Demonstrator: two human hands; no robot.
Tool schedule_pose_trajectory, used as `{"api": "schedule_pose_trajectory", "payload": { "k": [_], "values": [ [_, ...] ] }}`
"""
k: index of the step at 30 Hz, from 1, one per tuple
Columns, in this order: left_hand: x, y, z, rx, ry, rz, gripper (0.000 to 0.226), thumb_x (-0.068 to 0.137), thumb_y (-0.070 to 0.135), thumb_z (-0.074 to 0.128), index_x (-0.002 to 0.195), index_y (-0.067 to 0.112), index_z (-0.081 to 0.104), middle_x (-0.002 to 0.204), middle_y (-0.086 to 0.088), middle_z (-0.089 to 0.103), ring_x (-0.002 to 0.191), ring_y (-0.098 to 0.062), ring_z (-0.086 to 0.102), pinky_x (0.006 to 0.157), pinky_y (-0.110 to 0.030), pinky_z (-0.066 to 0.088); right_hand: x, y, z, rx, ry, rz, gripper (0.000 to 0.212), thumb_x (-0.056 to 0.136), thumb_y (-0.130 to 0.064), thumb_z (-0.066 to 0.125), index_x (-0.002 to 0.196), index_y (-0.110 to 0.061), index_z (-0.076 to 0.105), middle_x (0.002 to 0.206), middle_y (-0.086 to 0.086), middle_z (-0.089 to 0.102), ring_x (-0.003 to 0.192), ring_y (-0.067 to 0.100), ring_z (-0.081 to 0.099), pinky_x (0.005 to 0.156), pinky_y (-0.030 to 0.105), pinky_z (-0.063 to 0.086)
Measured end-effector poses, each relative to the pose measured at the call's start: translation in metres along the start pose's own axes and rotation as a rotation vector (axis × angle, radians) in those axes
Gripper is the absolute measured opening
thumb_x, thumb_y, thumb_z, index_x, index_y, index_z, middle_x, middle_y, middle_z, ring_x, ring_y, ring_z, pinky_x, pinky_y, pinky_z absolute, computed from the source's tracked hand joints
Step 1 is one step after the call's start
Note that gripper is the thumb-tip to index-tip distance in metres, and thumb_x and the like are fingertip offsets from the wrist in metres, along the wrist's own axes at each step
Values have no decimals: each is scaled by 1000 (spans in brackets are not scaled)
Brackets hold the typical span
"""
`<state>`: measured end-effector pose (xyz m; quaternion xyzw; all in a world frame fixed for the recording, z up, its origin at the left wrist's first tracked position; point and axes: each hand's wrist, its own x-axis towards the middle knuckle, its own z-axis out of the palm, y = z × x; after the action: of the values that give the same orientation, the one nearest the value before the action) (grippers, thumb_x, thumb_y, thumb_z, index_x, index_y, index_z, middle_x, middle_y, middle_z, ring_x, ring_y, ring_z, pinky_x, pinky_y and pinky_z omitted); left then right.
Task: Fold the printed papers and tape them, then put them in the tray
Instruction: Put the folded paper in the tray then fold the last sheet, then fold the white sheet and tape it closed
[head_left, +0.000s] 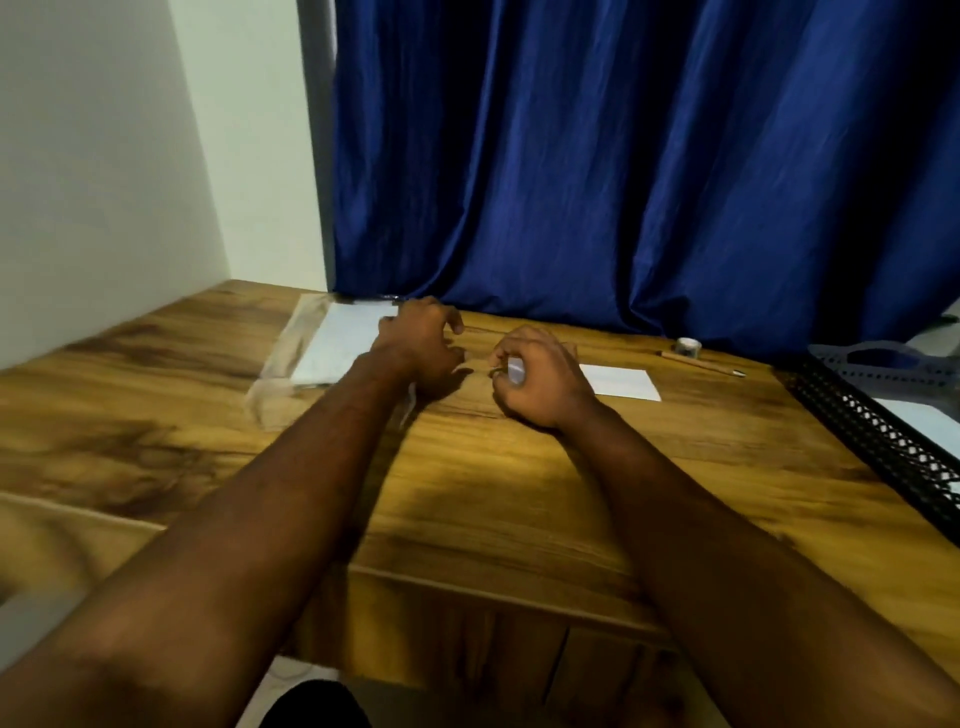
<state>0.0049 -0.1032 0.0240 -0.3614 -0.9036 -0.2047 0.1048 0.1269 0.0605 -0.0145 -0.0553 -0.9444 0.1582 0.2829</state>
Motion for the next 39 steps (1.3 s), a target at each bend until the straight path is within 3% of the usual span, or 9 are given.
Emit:
{"api": "schedule_pose_trajectory", "payload": {
  "k": [5,10,12,15,20,24,30,35,39],
  "values": [
    [-6,-66,-43,31,-337,-75,53,78,56,86,124,37,68,148,1,55,133,-25,51,108,-43,42,8,-35,20,-41,-107,-104,22,86,-29,71,108,-30,71,122,-8,62,122,18,53,103,44,41],
    [-31,-120,-66,14,-595,-180,111,46,79,90,146,44,56,161,9,45,146,-25,42,117,-50,37,17,-59,34,53,-116,-152,19,84,-25,73,102,-29,74,106,-11,62,103,15,57,87,38,53],
    [-39,-135,-62,-11,-553,-177,101,57,77,86,147,45,55,161,5,45,145,-26,44,118,-50,38,20,-73,45,63,-119,-172,17,86,-27,73,103,-31,73,103,-15,61,98,10,56,79,33,49],
    [-44,-139,-55,-18,-491,-168,67,88,55,78,149,43,53,160,0,46,141,-25,47,114,-46,39,20,-88,55,77,-122,-207,18,87,-30,73,105,-34,72,100,-21,57,96,7,53,77,30,44],
    [-48,-140,-59,-19,-399,-113,42,104,36,61,146,31,59,152,-1,56,136,-21,52,112,-42,41,20,-105,60,80,-85,-275,26,90,-32,72,116,-36,70,125,-13,64,119,11,55,98,37,47],
    [-46,-139,-61,-42,-326,-130,38,110,33,51,146,25,60,153,-4,56,136,-24,52,110,-40,41,21,-118,60,-69,-40,-340,23,92,-36,73,115,-40,76,139,-8,59,134,14,45,107,44,38],
    [-47,-139,-57,-72,-308,-91,36,111,35,47,142,24,63,147,-5,61,131,-23,55,112,-43,43,28,-142,72,-441,-137,-260,44,92,-40,71,136,-39,70,165,1,40,152,24,29,115,55,27],
    [-52,-138,-58,-87,-282,-59,36,112,31,47,142,22,64,147,-3,62,131,-22,56,106,-35,40,34,-157,82,-579,-108,-148,30,94,-33,71,123,-33,77,161,5,45,150,27,32,114,61,24],
    [-54,-141,-56,-89,-287,-94,39,110,35,50,145,22,61,150,-6,59,128,-21,56,100,-33,39,31,-155,87,-488,-101,-157,27,94,-32,71,120,-35,77,159,2,48,150,26,33,116,62,19]
  ]
}}
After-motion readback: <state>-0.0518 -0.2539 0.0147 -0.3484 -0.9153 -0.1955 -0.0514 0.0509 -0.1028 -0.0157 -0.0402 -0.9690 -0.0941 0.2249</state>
